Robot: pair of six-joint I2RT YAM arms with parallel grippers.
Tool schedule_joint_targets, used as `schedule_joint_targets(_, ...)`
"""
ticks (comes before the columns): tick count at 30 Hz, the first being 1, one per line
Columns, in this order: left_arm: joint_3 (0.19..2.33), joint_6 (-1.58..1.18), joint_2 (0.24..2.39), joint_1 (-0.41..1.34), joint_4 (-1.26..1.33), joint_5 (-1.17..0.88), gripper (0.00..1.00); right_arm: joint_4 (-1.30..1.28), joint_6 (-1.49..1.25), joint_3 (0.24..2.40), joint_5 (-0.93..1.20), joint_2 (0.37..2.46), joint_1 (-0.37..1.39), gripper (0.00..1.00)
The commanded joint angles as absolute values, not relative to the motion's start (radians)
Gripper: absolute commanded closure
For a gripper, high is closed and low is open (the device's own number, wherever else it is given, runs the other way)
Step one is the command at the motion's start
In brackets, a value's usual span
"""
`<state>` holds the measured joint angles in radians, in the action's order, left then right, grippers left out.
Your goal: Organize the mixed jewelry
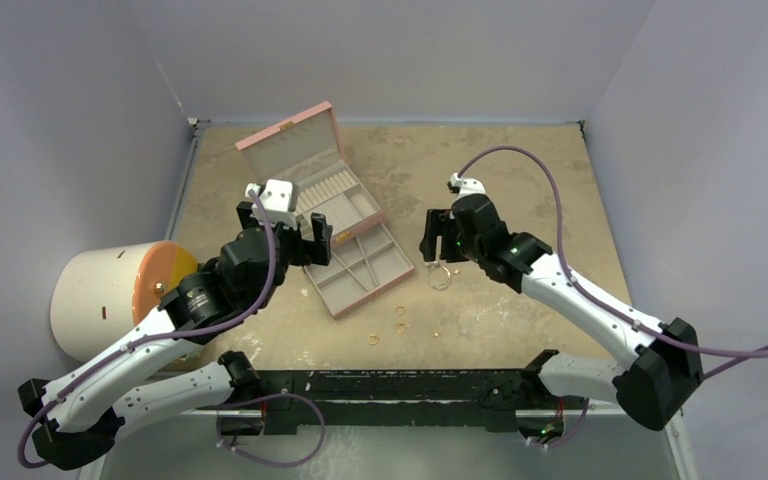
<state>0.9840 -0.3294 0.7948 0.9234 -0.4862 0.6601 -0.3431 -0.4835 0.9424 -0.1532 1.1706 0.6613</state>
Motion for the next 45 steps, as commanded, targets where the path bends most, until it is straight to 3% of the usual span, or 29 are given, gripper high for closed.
schedule_joint_targets(1,0.983,-0.322,0.790,0.928,-0.449,0.680,0.06,-0.291,-0.597,0.939,-0.235,1.237,0.683,0.28)
schedule_joint_targets(10,0.980,-0.326,0.790,0.928,-0.453,0.667,0.06,-0.310,-0.814,0.920,-0.416,1.338,0.698,0.37)
schedule_joint_targets(25,0.980,-0.333,0.790,0.928,-0.448,0.641,0.06,-0.455,-1.236,0.972,-0.463,1.525,0.698,0.54)
schedule_joint_targets(45,0.980,-0.330,0.786,0.928,-0.449,0.637,0.06,-0.428,-1.341,1.039,-0.440,1.655,0.697,0.57)
